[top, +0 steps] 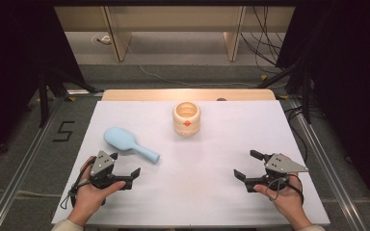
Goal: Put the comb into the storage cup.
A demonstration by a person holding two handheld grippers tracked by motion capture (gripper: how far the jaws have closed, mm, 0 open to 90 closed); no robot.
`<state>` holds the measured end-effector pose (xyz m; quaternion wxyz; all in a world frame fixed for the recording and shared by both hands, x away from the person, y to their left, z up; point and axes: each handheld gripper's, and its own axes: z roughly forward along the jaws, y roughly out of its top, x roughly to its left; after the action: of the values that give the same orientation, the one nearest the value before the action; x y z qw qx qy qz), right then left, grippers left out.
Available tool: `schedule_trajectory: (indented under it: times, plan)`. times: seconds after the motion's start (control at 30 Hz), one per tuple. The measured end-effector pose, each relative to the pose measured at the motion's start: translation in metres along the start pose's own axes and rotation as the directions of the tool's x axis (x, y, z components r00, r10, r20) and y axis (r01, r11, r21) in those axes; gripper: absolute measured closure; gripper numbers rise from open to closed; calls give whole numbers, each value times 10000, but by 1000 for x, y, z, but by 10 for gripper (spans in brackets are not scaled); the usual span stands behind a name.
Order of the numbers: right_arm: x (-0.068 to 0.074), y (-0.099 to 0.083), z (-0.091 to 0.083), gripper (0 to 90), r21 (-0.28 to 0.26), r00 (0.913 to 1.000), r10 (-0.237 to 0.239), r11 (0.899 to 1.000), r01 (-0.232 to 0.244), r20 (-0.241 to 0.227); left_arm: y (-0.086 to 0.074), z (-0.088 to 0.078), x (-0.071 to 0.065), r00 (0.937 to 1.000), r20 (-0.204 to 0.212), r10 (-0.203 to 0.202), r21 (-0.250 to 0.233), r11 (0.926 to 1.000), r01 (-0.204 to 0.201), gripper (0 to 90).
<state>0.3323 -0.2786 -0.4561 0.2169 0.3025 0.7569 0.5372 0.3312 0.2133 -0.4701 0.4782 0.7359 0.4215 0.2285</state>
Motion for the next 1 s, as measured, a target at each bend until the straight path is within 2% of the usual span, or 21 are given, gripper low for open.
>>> schedule_trajectory:
  times: [0.3, 0.4, 0.47, 0.5, 0.53, 0.57, 0.6, 0.67, 0.73, 0.77, 0.8, 0.83, 0.9, 1.0]
  plan:
    - [0, 0, 1, 81, -13, 10000, -5, 10000, 5, 60, 2, 0, -1, 9999, -96, 37, -111, 9999, -38, 11]
    - [0, 0, 1, 79, -9, 10000, 9, 10000, -9, 95, 7, 2, -2, 9998, -165, 55, -281, 9996, -60, 69]
    - [0, 0, 1, 79, 20, 9999, 18, 10000, -18, 125, 13, 4, -1, 9993, -346, 121, -445, 9989, -137, 176]
    - [0, 0, 1, 79, 20, 9999, 18, 10000, -18, 125, 16, 5, 0, 9991, -398, 138, -529, 9985, -159, 176]
    - [0, 0, 1, 79, 6, 9999, -1, 10000, 1, 125, 20, 8, 1, 9989, -460, 107, -626, 9979, -136, 294]
    - [0, 0, 1, 79, 6, 9999, -1, 10000, 1, 125, 22, 10, 2, 9986, -533, 72, -649, 9978, -107, 294]
    - [0, 0, 1, 79, 5, 9999, -9, 10000, 9, 124, 26, 14, 3, 9984, -562, -93, -650, 9979, 57, 359]
    - [0, 0, 1, 79, 42, 9999, -3, 10000, 2, 135, 31, 22, 4, 9982, -572, -173, -466, 9988, 146, 510]
    - [-1, 0, 1, 79, 64, 9999, -18, 10000, 17, 163, 34, 30, 4, 9981, -577, -192, -294, 9994, 176, 734]
    - [-1, 0, 1, 79, 64, 9999, -18, 10000, 17, 163, 36, 35, 4, 9983, -562, -180, -181, 9997, 170, 734]
    - [-1, -1, 1, 79, 69, 9998, -15, 10000, 14, 179, 38, 39, 3, 9981, -575, -198, -117, 9997, 192, 827]
    - [-1, -1, 1, 79, 69, 9998, -15, 10000, 14, 179, 40, 44, 2, 9982, -558, -214, -51, 9998, 212, 827]
    - [-1, -1, 1, 79, 129, 9997, -96, 9999, 93, 207, 45, 52, 2, 9977, -514, -442, 46, 9990, 445, 892]
    - [-1, -1, 1, 79, 149, 9998, -102, 9998, 99, 181, 52, 66, 0, 9962, -674, -552, 428, 9974, 581, 896]
